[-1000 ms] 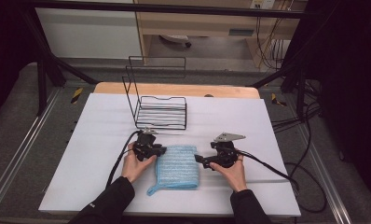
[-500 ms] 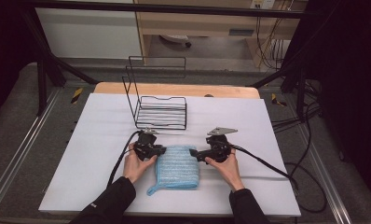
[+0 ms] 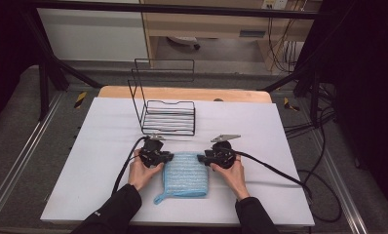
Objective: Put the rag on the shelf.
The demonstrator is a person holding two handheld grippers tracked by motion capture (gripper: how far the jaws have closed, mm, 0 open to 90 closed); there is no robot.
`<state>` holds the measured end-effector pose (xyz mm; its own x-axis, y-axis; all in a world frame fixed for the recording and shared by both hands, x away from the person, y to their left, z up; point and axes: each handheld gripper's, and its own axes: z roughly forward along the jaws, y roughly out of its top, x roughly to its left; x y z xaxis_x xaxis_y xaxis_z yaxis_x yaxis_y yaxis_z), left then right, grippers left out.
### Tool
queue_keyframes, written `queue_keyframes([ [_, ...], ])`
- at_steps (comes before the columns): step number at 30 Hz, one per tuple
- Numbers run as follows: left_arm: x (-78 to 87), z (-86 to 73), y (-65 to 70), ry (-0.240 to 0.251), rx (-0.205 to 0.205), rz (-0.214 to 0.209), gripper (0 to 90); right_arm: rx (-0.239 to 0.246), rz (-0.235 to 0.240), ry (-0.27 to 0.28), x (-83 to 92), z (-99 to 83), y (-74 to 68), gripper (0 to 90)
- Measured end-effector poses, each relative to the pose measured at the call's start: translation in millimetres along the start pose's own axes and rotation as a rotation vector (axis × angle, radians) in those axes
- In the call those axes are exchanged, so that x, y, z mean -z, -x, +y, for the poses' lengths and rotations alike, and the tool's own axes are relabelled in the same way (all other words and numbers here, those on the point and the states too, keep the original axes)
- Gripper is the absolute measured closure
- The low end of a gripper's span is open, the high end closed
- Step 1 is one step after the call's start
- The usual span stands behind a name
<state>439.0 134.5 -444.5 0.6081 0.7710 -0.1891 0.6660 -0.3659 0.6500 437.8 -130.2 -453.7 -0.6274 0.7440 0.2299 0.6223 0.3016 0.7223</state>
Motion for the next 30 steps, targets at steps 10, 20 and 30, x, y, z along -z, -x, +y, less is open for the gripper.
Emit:
queue_keyframes([
  [10, 0.2, -1.5, -0.6, 0.011, -0.005, -0.007, 79.0, -0.077, 0.048, -0.028, -1.9, -0.4, -1.4, 76.8],
  [20, 4.7, -2.5, -4.7, 0.041, 0.032, -0.042, 81.8, -0.066, 0.053, -0.019, 1.7, 0.8, -2.3, 81.2],
  [30, 21.7, -1.2, -1.1, 0.11, 0.017, -0.052, 82.2, -0.051, 0.048, 0.037, 11.5, 2.8, -6.9, 81.2],
])
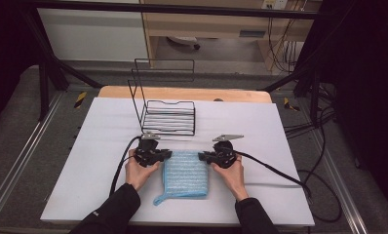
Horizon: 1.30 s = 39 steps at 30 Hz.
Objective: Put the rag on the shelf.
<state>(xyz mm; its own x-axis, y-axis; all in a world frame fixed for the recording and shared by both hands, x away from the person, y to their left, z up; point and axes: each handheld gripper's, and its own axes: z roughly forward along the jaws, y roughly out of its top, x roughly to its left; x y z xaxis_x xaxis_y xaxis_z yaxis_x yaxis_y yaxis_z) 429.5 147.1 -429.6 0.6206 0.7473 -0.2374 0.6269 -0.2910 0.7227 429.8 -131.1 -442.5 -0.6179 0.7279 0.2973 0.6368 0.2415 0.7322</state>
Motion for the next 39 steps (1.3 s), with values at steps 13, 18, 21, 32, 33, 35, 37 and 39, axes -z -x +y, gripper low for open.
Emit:
queue_keyframes([
  [13, 27.2, 2.5, 13.6, 0.088, -0.054, 0.019, 82.1, 0.06, 0.0, 0.088, 17.9, 9.7, -14.1, 81.1],
  [18, 35.8, 5.1, 17.5, 0.118, -0.066, 0.014, 82.1, 0.06, 0.009, 0.133, 26.3, 13.1, -17.6, 81.1],
  [21, 39.8, 6.6, 21.4, 0.135, -0.075, 0.017, 82.1, 0.081, -0.001, 0.158, 32.5, 15.8, -21.1, 81.0],
  [32, 57.2, 12.6, 27.9, 0.197, -0.09, 0.022, 82.1, 0.126, -0.015, 0.231, 46.3, 22.3, -32.9, 81.0],
  [33, 58.0, 13.3, 28.8, 0.204, -0.09, 0.025, 82.1, 0.126, -0.015, 0.231, 46.3, 22.3, -32.9, 81.0],
  [35, 60.6, 15.5, 30.6, 0.212, -0.099, 0.034, 82.1, 0.133, -0.02, 0.241, 48.3, 23.4, -34.8, 81.0],
  [37, 64.9, 18.7, 31.7, 0.227, -0.104, 0.042, 82.1, 0.132, -0.023, 0.26, 53.8, 26.6, -38.6, 81.0],
  [39, 69.6, 22.4, 33.5, 0.245, -0.102, 0.035, 82.1, 0.133, -0.024, 0.286, 59.6, 30.5, -41.9, 81.0],
])
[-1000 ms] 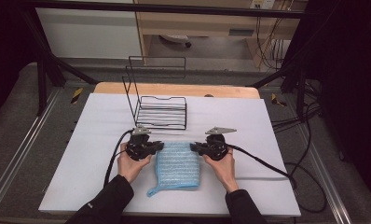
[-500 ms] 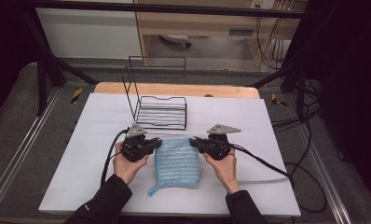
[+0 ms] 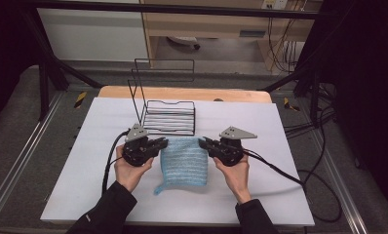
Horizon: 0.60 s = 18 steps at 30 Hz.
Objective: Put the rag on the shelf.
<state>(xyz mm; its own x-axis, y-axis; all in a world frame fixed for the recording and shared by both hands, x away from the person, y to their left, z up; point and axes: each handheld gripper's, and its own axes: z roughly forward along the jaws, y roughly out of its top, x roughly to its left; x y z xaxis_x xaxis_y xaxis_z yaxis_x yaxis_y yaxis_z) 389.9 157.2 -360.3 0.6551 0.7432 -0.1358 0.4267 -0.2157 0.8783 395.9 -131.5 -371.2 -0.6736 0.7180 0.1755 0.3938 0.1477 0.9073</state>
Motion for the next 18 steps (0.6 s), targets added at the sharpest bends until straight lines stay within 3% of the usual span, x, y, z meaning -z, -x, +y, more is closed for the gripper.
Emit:
queue_keyframes([
  [4, 6.5, 10.4, 5.5, 0.043, -0.023, 0.012, 82.1, 0.02, -0.024, 0.055, 9.2, 12.4, -6.3, 81.0],
  [12, 16.1, 30.7, 12.1, 0.146, -0.013, 0.018, 82.1, 0.006, -0.06, 0.185, 17.0, 25.6, -9.9, 81.2],
  [15, 17.6, 33.8, 14.4, 0.178, -0.023, 0.029, 82.1, 0.006, -0.068, 0.214, 18.1, 27.3, -9.5, 81.3],
  [18, 17.6, 34.0, 14.7, 0.204, -0.018, 0.014, 82.2, 0.006, -0.066, 0.237, 19.6, 28.8, -9.1, 81.8],
])
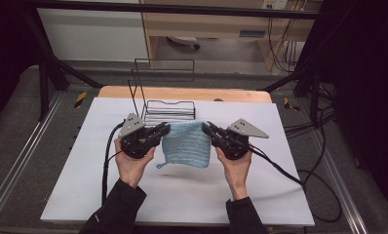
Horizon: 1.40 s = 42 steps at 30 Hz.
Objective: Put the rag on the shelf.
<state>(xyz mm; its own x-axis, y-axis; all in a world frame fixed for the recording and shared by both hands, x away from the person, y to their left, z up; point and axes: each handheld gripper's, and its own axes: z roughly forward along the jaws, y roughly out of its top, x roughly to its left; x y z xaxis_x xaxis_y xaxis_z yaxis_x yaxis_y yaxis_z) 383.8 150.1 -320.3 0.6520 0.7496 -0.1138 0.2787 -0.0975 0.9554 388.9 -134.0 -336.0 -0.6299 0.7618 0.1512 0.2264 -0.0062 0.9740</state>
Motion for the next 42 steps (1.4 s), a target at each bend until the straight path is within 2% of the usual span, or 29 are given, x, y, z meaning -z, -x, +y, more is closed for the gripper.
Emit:
queue_keyframes([
  [4, 2.6, 1.9, -3.7, 0.049, 0.013, -0.003, 82.1, -0.005, 0.008, 0.027, -1.1, 0.3, -0.4, 82.0],
  [5, 3.2, 2.1, -4.1, 0.07, 0.016, 0.004, 82.1, -0.014, 0.017, 0.053, -3.3, -0.1, -1.1, 82.2],
  [7, 4.4, 1.7, -4.5, 0.094, 0.0, 0.015, 82.1, -0.01, 0.021, 0.062, -4.9, -0.5, -1.8, 82.3],
  [10, 5.1, -0.5, -7.2, 0.113, -0.004, 0.026, 82.2, 0.003, 0.028, 0.083, -11.1, 0.4, -8.4, 82.9],
  [15, 12.0, 3.3, -15.3, 0.154, 0.019, 0.015, 82.1, 0.03, 0.029, 0.107, -13.9, 5.9, -14.4, 82.9],
  [21, 20.7, 15.2, -20.7, 0.215, 0.039, 0.001, 82.1, 0.043, 0.038, 0.176, -15.3, 24.9, -21.2, 82.9],
  [27, 28.5, 29.6, -26.4, 0.262, 0.039, 0.002, 82.1, 0.062, 0.037, 0.205, -17.8, 37.5, -24.2, 82.9],
  [35, 34.2, 44.5, -31.2, 0.316, 0.026, 0.012, 82.1, 0.108, 0.025, 0.241, -23.7, 58.1, -30.9, 82.9],
  [42, 40.1, 60.5, -33.9, 0.364, 0.01, 0.032, 82.1, 0.124, 0.01, 0.288, -29.3, 77.0, -37.7, 82.9],
])
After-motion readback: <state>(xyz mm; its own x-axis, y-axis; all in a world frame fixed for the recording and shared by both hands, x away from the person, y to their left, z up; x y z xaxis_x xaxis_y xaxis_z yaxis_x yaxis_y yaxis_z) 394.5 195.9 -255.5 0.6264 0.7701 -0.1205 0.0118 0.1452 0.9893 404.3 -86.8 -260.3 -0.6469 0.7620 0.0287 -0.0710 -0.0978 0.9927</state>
